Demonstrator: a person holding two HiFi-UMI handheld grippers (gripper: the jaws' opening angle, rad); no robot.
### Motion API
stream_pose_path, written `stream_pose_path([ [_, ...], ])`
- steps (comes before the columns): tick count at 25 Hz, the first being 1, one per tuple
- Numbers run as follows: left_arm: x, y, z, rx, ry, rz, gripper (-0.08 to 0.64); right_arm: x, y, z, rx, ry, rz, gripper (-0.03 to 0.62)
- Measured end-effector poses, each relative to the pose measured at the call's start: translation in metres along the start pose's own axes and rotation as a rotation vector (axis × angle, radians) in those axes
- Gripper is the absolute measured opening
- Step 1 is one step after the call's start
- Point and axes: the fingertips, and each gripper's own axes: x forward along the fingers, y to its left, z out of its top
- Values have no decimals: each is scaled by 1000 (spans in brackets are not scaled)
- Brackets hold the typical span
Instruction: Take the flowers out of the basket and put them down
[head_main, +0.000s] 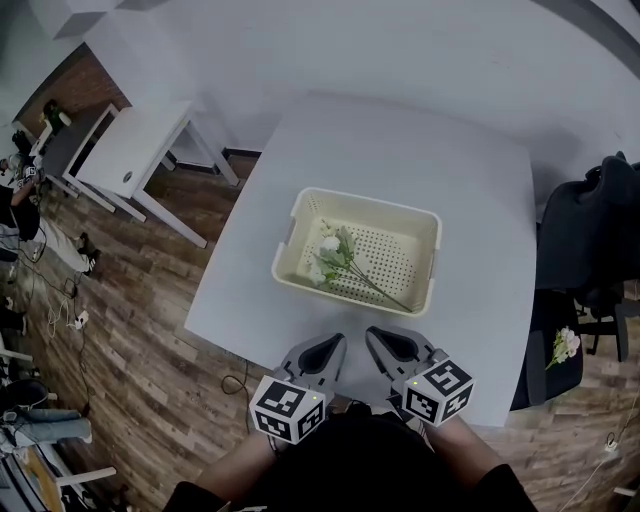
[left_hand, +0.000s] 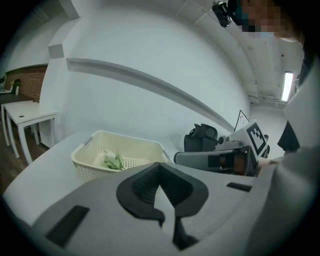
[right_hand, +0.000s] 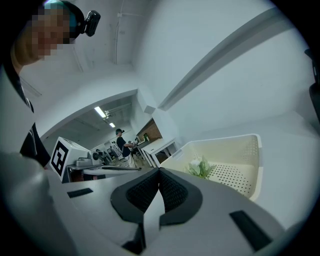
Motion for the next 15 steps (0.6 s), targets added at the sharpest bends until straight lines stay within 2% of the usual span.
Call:
stream_pose_path([
  [7, 7, -4, 8, 34, 11, -44, 6, 0, -10, 7, -30, 24, -28, 21],
  [15, 19, 8, 16, 73, 50, -157, 6, 14, -33, 17, -62, 59, -135, 23],
])
